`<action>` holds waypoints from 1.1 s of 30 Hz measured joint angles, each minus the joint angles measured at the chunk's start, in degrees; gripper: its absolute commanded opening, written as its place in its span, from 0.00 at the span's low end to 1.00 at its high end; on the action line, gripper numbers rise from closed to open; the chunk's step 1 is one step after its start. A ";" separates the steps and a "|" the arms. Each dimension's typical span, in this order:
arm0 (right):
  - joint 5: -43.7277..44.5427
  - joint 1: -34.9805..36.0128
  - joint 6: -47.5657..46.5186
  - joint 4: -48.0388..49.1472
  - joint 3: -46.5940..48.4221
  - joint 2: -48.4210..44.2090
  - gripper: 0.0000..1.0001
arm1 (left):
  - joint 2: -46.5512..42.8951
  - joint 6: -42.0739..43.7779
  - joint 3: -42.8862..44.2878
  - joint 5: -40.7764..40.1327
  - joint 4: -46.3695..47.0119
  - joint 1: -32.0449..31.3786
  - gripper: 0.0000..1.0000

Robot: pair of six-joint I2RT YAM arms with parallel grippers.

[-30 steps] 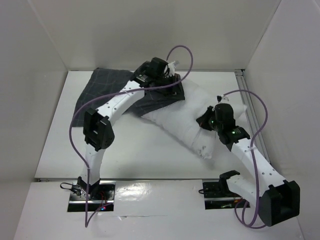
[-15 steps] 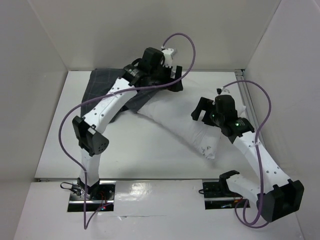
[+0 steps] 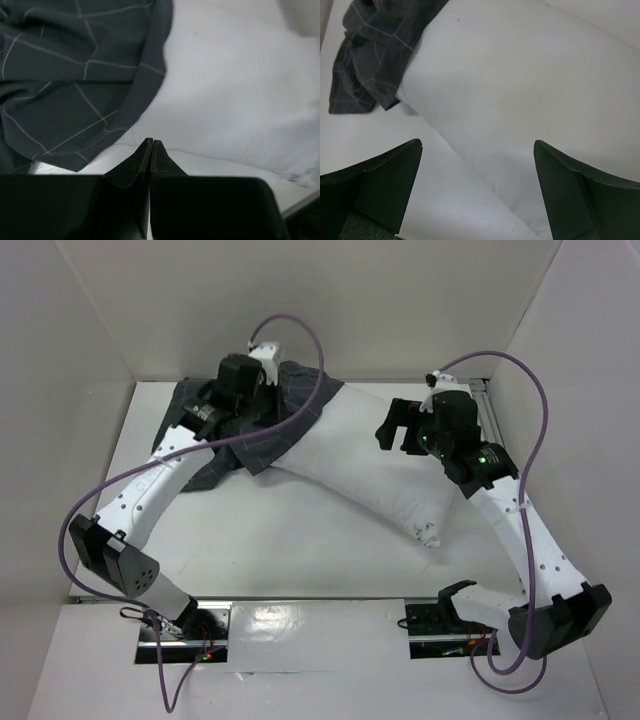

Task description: Put the pillow into the pillowcase

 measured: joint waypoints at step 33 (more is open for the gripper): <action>-0.68 5.73 -6.49 -8.28 0.59 8.07 1.00 | 2.82 -17.16 -55.10 -16.15 46.80 8.39 0.59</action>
